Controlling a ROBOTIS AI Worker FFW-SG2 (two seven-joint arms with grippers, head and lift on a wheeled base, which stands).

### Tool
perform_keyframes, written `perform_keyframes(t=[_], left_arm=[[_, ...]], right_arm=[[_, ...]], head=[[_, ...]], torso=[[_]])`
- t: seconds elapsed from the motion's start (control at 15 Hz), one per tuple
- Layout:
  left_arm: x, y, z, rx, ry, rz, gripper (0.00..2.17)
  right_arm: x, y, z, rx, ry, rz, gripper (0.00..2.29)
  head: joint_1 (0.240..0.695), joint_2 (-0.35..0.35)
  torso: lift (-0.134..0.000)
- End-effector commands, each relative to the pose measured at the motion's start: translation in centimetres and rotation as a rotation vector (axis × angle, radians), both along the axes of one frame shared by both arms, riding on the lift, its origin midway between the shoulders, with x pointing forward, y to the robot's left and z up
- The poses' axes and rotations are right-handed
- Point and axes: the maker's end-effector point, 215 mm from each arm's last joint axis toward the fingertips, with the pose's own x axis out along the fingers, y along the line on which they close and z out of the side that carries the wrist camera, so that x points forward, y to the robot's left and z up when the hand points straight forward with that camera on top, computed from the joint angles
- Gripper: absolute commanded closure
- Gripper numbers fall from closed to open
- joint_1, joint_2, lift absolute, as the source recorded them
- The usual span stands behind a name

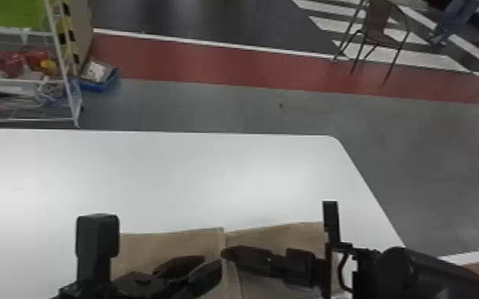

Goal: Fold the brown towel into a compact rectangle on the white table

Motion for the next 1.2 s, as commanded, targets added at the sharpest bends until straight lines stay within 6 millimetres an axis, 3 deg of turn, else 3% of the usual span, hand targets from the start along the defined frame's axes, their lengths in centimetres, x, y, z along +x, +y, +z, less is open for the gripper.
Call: perform_keyframes(t=[0.0,0.13,0.27,0.53,0.67,1.13], left_arm=[[0.0,-0.7,0.6,-0.021,-0.004,-0.017,0.08],[0.6,-0.4,1.0,-0.016,-0.019,-0.011,0.08],[1.7,1.4,1.0,-0.001,-0.029,0.022,0.08],[3.2,6.9,-0.1,0.019,0.010,0.101,0.08],[3.2,8.6,-0.4,0.011,0.028,0.118,0.09],[2.9,10.3,-0.5,-0.007,0.039,0.129,0.09]], right_arm=[[0.2,-0.9,0.2,0.008,-0.006,-0.024,0.22],[0.5,-1.2,0.2,0.009,-0.005,-0.030,0.22],[0.5,-1.1,0.2,0.012,-0.001,-0.027,0.22],[-0.6,0.1,-0.3,-0.059,0.002,0.003,0.29],[-1.3,0.0,-0.9,-0.151,-0.014,0.002,0.29],[-0.8,-0.2,-1.0,-0.297,-0.037,-0.009,0.35]], head=[[0.695,-0.292],[0.695,-0.317],[0.695,-0.322],[0.695,-0.258],[0.695,-0.201],[0.695,-0.142]], torso=[[-0.122],[-0.122],[-0.122],[-0.122],[-0.122],[-0.122]])
